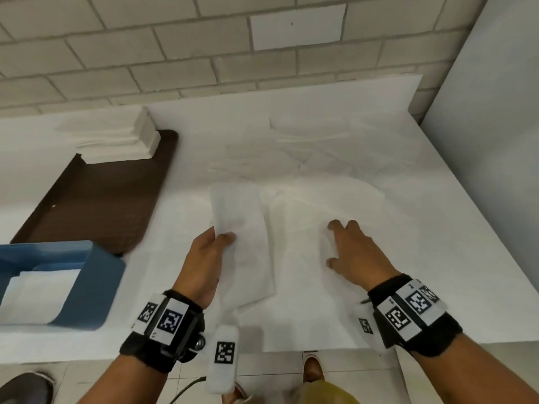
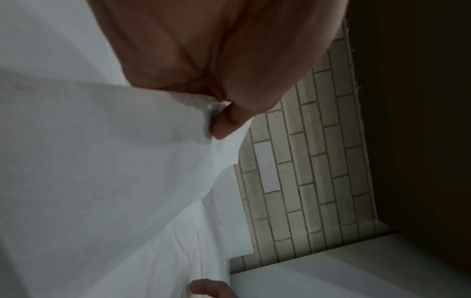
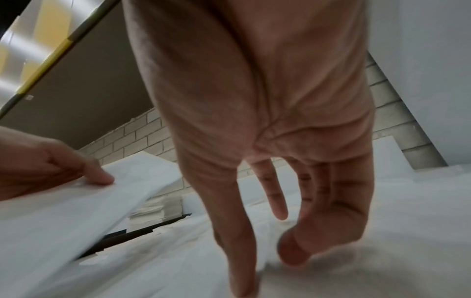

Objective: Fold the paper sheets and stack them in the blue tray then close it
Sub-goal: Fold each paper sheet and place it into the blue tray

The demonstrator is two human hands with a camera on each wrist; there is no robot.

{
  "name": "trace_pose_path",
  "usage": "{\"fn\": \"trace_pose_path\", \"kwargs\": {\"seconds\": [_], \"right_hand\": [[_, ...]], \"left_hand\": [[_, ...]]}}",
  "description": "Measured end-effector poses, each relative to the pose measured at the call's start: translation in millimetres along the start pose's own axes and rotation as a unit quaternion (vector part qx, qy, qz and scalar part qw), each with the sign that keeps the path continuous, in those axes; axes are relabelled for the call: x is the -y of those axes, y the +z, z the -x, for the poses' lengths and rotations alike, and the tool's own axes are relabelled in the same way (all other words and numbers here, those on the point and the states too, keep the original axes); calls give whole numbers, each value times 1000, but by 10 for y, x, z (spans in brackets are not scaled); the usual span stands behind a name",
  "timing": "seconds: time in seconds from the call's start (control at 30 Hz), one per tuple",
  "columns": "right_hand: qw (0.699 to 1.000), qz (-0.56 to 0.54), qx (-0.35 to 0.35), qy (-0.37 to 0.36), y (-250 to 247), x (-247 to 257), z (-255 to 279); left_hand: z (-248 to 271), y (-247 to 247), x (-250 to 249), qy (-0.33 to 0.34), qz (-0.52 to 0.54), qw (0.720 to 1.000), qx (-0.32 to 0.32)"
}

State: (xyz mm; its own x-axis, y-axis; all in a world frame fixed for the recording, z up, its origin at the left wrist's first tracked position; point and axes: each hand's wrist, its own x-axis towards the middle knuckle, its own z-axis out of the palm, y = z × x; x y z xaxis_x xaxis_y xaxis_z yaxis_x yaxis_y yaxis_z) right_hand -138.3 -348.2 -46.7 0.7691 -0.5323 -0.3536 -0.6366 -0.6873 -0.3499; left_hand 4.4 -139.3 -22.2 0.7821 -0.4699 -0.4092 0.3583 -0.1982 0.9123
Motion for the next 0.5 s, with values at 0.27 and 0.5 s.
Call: {"fn": "trace_pose_path", "kwargs": {"seconds": [0.27, 0.5], "right_hand": [[999, 27, -45, -1, 36, -73, 53], [986, -64, -128, -82, -161, 147, 336]], "left_hand": [[9, -70, 126, -30, -20, 999, 6], [102, 103, 173, -57, 22, 996, 64]]}}
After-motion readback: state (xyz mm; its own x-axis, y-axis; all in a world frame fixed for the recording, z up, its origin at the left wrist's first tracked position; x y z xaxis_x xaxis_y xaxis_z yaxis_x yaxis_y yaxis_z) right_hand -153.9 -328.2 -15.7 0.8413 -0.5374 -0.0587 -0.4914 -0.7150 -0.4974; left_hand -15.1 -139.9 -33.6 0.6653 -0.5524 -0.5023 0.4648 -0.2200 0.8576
